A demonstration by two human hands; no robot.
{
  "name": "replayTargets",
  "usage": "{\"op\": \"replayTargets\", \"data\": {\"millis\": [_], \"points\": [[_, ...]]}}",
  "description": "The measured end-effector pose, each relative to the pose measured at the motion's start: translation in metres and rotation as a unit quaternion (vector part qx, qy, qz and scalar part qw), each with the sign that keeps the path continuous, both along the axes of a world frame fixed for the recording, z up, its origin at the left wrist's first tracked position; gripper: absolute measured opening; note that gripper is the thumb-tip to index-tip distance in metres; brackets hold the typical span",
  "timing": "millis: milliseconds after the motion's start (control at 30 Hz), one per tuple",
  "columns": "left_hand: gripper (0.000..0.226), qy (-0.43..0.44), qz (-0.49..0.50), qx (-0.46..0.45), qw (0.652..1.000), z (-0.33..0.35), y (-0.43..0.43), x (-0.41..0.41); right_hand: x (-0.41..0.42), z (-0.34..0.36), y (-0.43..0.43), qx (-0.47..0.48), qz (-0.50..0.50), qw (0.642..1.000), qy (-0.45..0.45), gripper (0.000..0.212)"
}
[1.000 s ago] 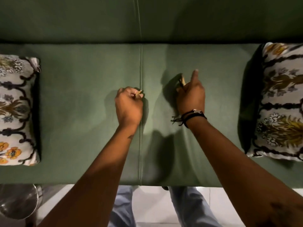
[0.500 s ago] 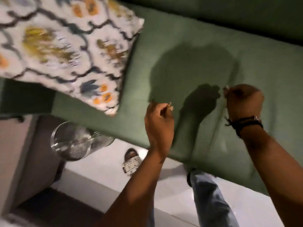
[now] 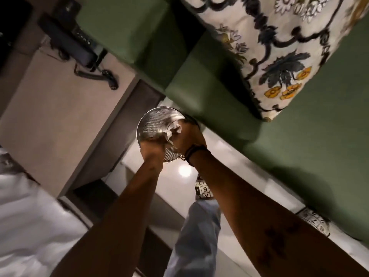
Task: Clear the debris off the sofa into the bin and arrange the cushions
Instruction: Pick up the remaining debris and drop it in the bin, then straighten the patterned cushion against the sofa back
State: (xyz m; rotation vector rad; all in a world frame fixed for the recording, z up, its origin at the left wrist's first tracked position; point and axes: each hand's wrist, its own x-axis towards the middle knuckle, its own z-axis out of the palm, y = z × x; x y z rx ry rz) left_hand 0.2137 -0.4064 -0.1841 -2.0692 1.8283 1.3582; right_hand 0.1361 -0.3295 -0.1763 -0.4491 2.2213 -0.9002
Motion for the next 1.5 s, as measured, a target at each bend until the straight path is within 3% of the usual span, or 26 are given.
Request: {"op": "replayTargets", "data": {"millis": [100,233,333,433,500,600,700,767,833,967,1100,1200,1300,1433,1500], "points": [[0.023,0.002,0.01,-0.014,1.0,0.018,0.006,-0.012,-0.015,0.025,0.015,0.039,0.039,0.997,0.058,0.02],[0.028,0.115,0.008,-0.055,0.992,0.084,0.042,-0.066,-0.059,0.102,0.082,-0.085,-0.046,0.986,0.138,0.011],[0.048,0.247,-0.043,-0.031,0.968,0.125,0.076,-0.117,-0.132,0.151,0.134,-0.167,-0.177,0.94,0.24,0.011],[0.063,0.404,-0.012,0.023,0.914,0.152,0.1,-0.178,-0.239,0.168,0.162,-0.215,-0.277,0.882,0.314,0.017],[0.071,0.455,0.055,0.04,0.888,0.158,0.112,-0.213,-0.319,0.168,0.157,-0.2,-0.293,0.899,0.257,0.036],[0.082,0.478,0.188,0.07,0.855,0.15,0.124,-0.246,-0.407,0.154,0.131,-0.176,-0.205,0.962,0.046,0.043],[0.086,0.488,0.228,0.01,0.842,0.141,0.126,-0.263,-0.433,0.142,0.119,-0.166,-0.126,0.972,-0.108,0.052],[0.08,0.531,0.179,0.0,0.828,0.139,0.125,-0.267,-0.425,0.15,0.132,-0.17,-0.118,0.974,-0.095,0.058],[0.077,0.562,0.089,-0.004,0.822,0.135,0.126,-0.27,-0.414,0.157,0.166,-0.241,-0.166,0.954,-0.067,0.05],[0.084,0.547,-0.03,0.019,0.836,0.147,0.125,-0.317,-0.372,0.173,0.263,-0.371,-0.33,0.868,-0.014,0.037],[0.069,0.502,-0.228,0.039,0.833,0.17,0.137,-0.404,-0.351,0.176,0.323,-0.367,-0.463,0.803,0.077,0.045],[0.067,0.46,-0.316,0.055,0.828,0.177,0.15,-0.457,-0.348,0.161,0.336,-0.366,-0.515,0.769,0.1,0.058],[0.075,0.444,-0.312,0.036,0.839,0.174,0.162,-0.477,-0.352,0.151,0.341,-0.347,-0.513,0.778,0.108,0.057],[0.098,0.383,-0.227,-0.056,0.894,0.172,0.195,-0.438,-0.336,0.162,0.357,-0.267,-0.526,0.804,0.075,0.091],[0.094,0.354,-0.163,-0.137,0.91,0.181,0.225,-0.403,-0.306,0.178,0.383,-0.244,-0.563,0.784,0.097,0.099]]}}
